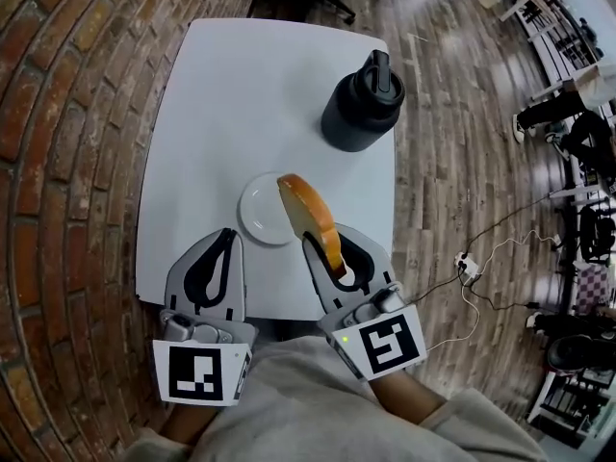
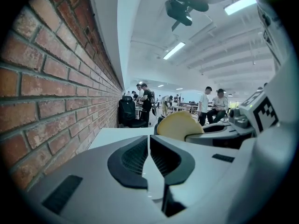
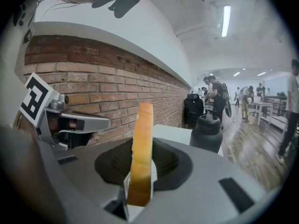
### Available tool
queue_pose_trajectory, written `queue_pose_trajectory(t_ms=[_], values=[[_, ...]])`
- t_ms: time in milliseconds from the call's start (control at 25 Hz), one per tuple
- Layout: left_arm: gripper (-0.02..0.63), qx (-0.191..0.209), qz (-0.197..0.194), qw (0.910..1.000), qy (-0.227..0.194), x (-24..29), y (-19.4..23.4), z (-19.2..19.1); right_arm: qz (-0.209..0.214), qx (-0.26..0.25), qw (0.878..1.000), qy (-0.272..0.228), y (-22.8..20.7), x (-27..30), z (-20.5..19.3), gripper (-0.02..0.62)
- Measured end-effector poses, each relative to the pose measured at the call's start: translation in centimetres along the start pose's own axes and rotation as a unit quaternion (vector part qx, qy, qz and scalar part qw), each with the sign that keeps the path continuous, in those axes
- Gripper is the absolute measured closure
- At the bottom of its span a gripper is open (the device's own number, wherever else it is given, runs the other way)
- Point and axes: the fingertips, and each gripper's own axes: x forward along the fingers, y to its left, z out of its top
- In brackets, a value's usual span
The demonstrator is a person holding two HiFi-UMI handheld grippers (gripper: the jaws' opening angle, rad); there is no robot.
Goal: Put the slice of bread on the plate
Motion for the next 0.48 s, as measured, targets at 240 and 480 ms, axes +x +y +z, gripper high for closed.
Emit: queue_pose_trajectory(t_ms=[240, 480], values=[[0.583, -0.002, 0.004, 0.9996, 0.029, 1.2, 0.8, -2.1, 0.015, 0.006, 1.000, 0.015, -0.4, 2.3, -1.9, 0.502], [0.586, -0.001, 0.003, 0.9988, 0.049, 2.4, 1.2, -3.5, 0.023, 0.010, 0.999, 0.026, -0.9, 4.0, -3.5, 0.502]])
